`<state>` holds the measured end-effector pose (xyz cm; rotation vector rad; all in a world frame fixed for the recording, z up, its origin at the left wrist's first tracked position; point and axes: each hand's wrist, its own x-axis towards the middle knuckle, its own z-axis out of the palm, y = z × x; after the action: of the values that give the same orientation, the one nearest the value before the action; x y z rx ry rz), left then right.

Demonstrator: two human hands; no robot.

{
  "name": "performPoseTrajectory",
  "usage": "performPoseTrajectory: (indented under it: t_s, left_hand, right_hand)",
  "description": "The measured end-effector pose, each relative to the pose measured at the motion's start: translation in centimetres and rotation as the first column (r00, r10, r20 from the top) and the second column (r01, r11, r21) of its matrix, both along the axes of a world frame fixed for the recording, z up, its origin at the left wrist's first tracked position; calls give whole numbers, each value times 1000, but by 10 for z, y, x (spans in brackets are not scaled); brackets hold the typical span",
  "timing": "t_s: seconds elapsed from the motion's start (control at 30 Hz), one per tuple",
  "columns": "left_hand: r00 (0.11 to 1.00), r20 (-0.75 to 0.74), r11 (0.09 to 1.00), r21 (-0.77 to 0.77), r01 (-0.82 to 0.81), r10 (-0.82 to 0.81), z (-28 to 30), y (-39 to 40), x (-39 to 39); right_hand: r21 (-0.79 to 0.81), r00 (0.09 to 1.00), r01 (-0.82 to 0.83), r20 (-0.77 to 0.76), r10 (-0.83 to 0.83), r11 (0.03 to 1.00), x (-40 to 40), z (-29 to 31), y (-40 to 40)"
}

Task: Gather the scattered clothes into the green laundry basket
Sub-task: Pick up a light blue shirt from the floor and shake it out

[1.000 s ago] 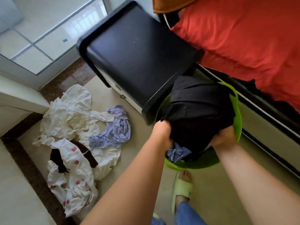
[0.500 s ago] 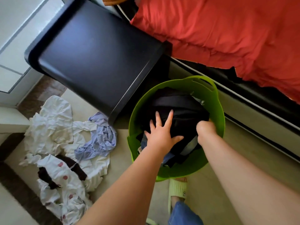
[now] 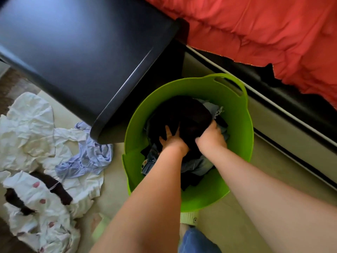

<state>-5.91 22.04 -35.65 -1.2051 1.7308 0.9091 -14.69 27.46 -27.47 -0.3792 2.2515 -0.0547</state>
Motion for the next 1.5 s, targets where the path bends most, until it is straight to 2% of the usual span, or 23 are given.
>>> performPoseTrajectory:
  t_s: [0.07, 0.13, 0.2, 0.27, 0.37, 0.47, 0.53, 0.63, 0.73, 0.8, 0.9, 0.93, 1.07, 1.17, 1.23, 1.33, 1.4, 1.5]
  left_hand:
    - [995, -41, 995, 8, 97, -96, 16, -11, 7]
    - [989, -38, 990, -28, 141, -142, 37, -22, 18]
    - [994, -87, 995, -80, 65, -72, 45, -28, 36]
    - [986, -159, 991, -113, -73, 54, 54, -30, 58]
    - [952, -298, 984, -135, -113, 69, 75, -34, 90]
    - [888, -444, 974, -120, -190, 119, 102, -43, 130]
    - [840, -513, 966, -75, -248, 176, 118, -49, 158]
    - [798, -557, 959, -6, -284, 233, 134, -59, 208]
    - [779, -559, 941, 7, -337, 283, 140, -71, 257]
    - [781, -534, 923, -3, -385, 324, 133, -87, 300]
    - [783, -480, 889, -15, -458, 396, 124, -112, 356]
    - [786, -460, 882, -14, -471, 413, 120, -121, 379]
    - [812, -393, 879, -20, -476, 431, 104, -149, 456]
    - [823, -320, 861, -44, -507, 469, 80, -161, 505]
    - [815, -287, 841, -54, -538, 503, 57, -162, 526]
    - [798, -268, 820, -46, -570, 540, 13, -160, 544]
    - [786, -266, 809, -34, -587, 558, -21, -156, 549]
    - [758, -274, 787, -3, -617, 592, -60, -147, 550]
  right_hand:
    - [-43, 980, -120, -166, 111, 992, 17, 7, 1]
    - [-156, 905, -259, -383, 183, 953, 41, 15, -1]
    - [-263, 812, -407, -543, 215, 875, 64, 24, -7]
    - [-323, 742, -529, -624, 243, 785, 88, 31, -13]
    - [-384, 706, -601, -666, 242, 701, 121, 43, -25]
    - [-382, 695, -606, -680, 232, 698, 152, 51, -37]
    - [-374, 710, -557, -678, 192, 741, 168, 53, -44]
    - [-395, 726, -480, -680, 102, 784, 186, 59, -59]
    - [-408, 709, -532, -693, 128, 742, 208, 62, -74]
    - [-421, 696, -610, -689, 200, 671, 242, 61, -91]
    - [-453, 668, -710, -675, 313, 540, 297, 53, -112]
    - [-463, 672, -715, -663, 330, 524, 319, 48, -119]
    - [-443, 741, -645, -562, 368, 622, 384, 17, -147]
    - [-267, 810, -565, -356, 465, 780, 417, -27, -164]
    - [-136, 845, -528, -182, 502, 839, 425, -62, -171]
    - [-8, 822, -569, 34, 569, 822, 430, -118, -178]
    - [26, 778, -625, 110, 619, 781, 432, -157, -185]
    - [13, 768, -630, 162, 620, 776, 432, -204, -196]
